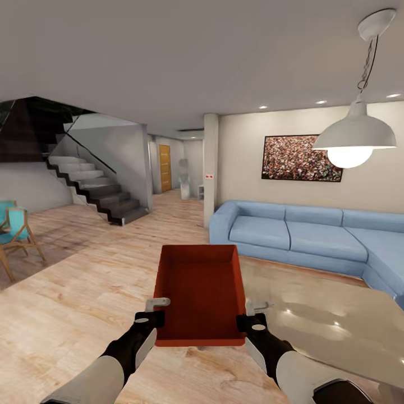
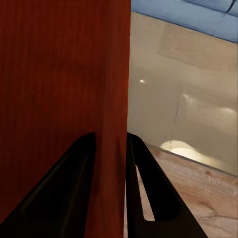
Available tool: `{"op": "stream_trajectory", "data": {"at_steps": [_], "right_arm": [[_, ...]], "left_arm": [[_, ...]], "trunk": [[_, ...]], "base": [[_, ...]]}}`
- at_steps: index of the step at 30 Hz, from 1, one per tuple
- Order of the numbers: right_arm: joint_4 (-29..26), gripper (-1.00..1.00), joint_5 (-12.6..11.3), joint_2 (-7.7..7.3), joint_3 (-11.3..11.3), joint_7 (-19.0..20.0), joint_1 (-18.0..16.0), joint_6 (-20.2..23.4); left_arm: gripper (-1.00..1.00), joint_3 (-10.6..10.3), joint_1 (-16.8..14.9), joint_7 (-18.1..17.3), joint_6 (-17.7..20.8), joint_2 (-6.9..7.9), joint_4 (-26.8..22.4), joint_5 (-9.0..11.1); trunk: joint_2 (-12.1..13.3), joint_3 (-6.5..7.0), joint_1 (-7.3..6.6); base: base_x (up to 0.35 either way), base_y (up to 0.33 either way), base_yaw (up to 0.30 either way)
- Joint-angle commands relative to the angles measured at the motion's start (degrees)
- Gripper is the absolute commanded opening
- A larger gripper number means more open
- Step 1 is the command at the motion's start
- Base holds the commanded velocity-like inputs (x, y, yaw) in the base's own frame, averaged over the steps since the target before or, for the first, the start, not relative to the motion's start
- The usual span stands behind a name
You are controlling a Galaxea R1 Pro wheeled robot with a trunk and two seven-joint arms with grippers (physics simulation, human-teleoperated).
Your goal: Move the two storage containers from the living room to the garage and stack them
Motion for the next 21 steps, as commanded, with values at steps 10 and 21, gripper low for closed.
{"op": "stream_trajectory", "data": {"at_steps": [10, 21], "right_arm": [[-0.20, -1.00, -0.23, 0.28, 0.05, -0.14, -0.04, -2.82], [-0.20, -1.00, -0.28, 0.25, 0.05, -0.06, -0.04, -2.82]], "left_arm": [[-1.00, 0.16, -0.04, 0.68, 0.24, -0.02, -0.01, 2.05], [-1.00, 0.18, -0.04, 0.72, 0.24, -0.07, -0.09, 2.05]], "trunk": [[-0.08, -0.16, 0.01], [-0.08, -0.38, 0.01]], "base": [[0.000, 0.000, 0.289], [0.000, 0.000, 0.289]]}}
